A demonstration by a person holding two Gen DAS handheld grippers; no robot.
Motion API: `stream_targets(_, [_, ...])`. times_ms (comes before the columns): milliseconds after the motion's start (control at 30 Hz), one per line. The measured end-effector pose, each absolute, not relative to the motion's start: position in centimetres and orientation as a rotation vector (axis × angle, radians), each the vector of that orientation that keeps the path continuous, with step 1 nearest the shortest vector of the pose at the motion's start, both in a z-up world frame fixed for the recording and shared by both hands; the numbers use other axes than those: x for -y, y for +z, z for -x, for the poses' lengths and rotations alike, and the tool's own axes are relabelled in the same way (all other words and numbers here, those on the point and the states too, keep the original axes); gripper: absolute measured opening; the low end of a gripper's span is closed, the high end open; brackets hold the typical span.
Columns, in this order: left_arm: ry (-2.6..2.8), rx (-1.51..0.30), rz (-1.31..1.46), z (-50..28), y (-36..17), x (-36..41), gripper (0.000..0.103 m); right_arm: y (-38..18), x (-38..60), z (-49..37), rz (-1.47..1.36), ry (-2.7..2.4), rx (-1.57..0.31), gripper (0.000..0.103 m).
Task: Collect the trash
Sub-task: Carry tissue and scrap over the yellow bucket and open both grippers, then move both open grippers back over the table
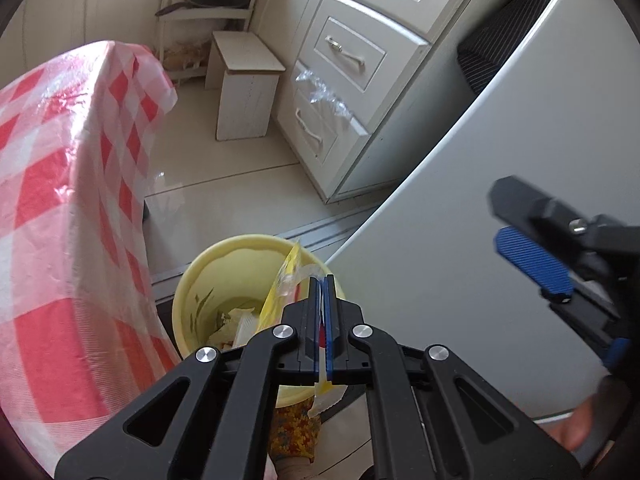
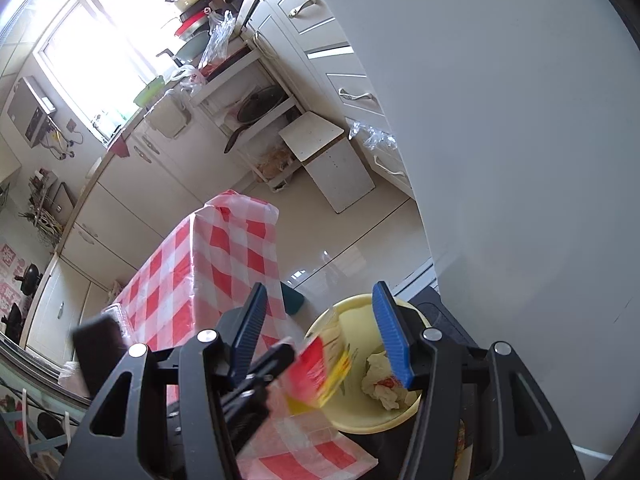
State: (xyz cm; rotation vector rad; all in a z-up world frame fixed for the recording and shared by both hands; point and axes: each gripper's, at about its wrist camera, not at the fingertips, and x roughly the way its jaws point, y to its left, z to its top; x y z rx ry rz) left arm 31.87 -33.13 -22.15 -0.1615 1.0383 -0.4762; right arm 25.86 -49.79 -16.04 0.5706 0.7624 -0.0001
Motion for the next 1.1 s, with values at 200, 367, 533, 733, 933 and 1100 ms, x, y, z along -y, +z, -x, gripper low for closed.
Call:
stream_targets(200, [-0.442, -1.090, 0.130, -31.8, -23.7, 33.3, 0.023, -15.8, 49.8, -25.8, -0.585, 0.005, -0.754, 0.054])
stream_targets(367, [-0.402, -1.081, 0.108, -31.0, -23.4, 32.4, 0.043, -15.4, 49.3, -25.9, -0.584, 0.021, -0.752, 0.054])
stream_targets(533, [-0.367, -1.051, 0.066, -29.9, -22.1, 31.6, 0.047, -15.1, 48.6, -26.2, -0.586, 0.040, -0.751, 0.057])
stream_targets(733, [-0.333, -1.001, 0.019, -27.8, -20.0, 30.5, 0.052, -14.4, 47.0, -26.3, -0.568, 0.075, -0.741, 0.058])
stream_targets(933, [-0.305, -0.976, 0.002, -26.0, -18.4, 28.7, 0.054, -14.0, 45.4, -26.7, -0.544, 0.102, -0.744, 0.058])
stream_targets(1100, [-0.276, -0.968, 0.022, -24.3, -17.6, 26.2, 0.057, -13.8, 43.8, -27.0, -0.512, 0.128, -0.751, 0.058])
